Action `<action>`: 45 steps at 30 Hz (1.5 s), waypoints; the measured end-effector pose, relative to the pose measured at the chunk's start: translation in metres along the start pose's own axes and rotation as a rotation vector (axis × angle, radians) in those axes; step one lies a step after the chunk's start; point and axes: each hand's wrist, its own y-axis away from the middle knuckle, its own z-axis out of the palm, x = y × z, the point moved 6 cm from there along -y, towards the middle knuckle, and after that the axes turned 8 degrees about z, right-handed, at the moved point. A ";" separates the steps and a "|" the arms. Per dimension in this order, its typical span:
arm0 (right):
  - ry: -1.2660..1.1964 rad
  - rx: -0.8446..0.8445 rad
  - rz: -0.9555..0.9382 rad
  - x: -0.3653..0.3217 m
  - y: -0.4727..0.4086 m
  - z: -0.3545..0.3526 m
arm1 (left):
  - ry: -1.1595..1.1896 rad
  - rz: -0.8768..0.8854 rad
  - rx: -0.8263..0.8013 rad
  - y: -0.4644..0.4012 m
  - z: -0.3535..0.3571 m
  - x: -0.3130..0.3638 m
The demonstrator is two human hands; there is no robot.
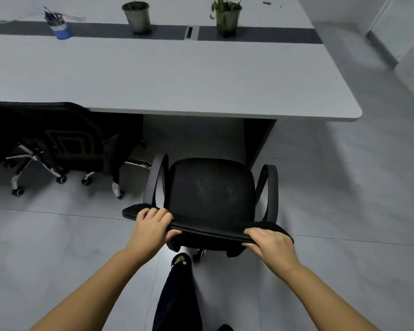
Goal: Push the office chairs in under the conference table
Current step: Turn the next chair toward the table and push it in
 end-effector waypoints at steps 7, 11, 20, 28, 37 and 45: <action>0.004 0.009 0.001 -0.008 -0.073 0.017 | -0.041 0.013 -0.021 -0.055 0.012 -0.061; 0.054 -0.015 0.026 -0.004 -0.122 0.023 | -0.052 0.024 0.021 -0.093 0.015 -0.088; 0.130 -0.117 0.069 0.005 -0.226 0.037 | -0.060 0.034 0.005 -0.178 0.025 -0.147; 0.074 -0.285 0.041 0.037 -0.308 0.047 | -0.093 -0.022 -0.003 -0.245 0.035 -0.171; 0.015 -0.359 0.026 0.071 -0.388 0.059 | -0.096 -0.048 -0.017 -0.311 0.048 -0.199; 0.012 -0.404 -0.025 0.075 -0.422 0.069 | -0.051 -0.052 -0.055 -0.335 0.056 -0.223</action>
